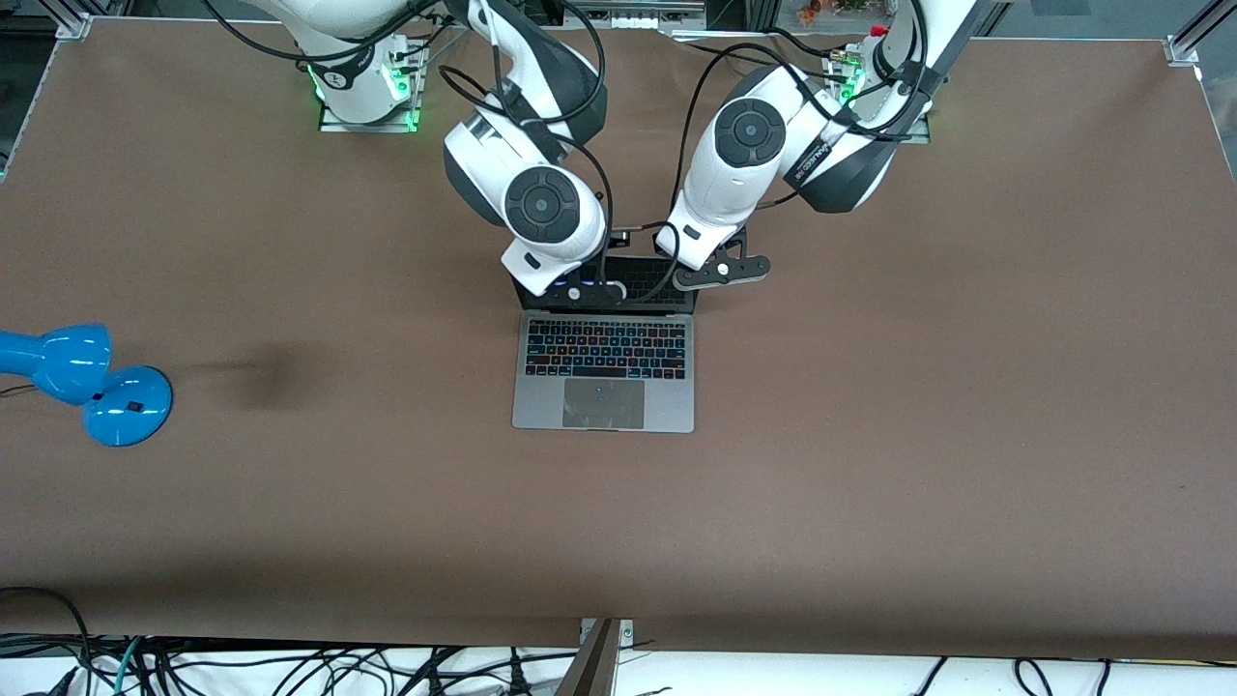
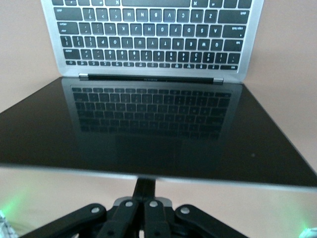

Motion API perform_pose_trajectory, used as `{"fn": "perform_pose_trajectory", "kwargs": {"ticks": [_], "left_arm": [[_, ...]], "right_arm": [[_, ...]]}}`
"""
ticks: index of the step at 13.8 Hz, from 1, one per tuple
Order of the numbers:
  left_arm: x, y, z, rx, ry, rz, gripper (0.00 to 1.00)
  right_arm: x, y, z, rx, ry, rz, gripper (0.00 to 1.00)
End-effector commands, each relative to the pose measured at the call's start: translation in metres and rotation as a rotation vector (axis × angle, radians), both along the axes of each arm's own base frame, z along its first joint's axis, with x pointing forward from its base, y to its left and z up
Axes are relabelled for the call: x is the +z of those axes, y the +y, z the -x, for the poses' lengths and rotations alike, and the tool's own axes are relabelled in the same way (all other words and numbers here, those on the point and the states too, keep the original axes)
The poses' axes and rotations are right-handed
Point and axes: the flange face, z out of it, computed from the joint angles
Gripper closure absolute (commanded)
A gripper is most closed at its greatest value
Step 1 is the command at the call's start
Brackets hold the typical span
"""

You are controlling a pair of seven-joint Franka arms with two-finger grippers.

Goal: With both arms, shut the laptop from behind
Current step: 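Lower both grippers behind the laptop screen, fingers closed, then push the screen forward with both grippers toward the keyboard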

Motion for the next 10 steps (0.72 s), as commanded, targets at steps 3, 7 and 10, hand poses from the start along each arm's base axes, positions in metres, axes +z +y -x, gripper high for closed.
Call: {"fn": "perform_pose_trajectory", "kwargs": {"ticks": [3, 7, 10], "left_arm": [[-0.012, -0.004, -0.010, 0.001, -0.023, -0.012, 1.00], [-0.010, -0.005, -0.011, 0.003, -0.027, -0.008, 1.00], [-0.009, -0.005, -0.012, 0.005, -0.028, -0.007, 1.00]], "right_arm": [[-0.002, 0.001, -0.001, 0.012, -0.027, 0.013, 1.00], [-0.002, -0.005, -0.010, 0.030, -0.094, 0.039, 1.00], [0.001, -0.003, -0.014, 0.022, -0.114, 0.021, 1.00]]}}
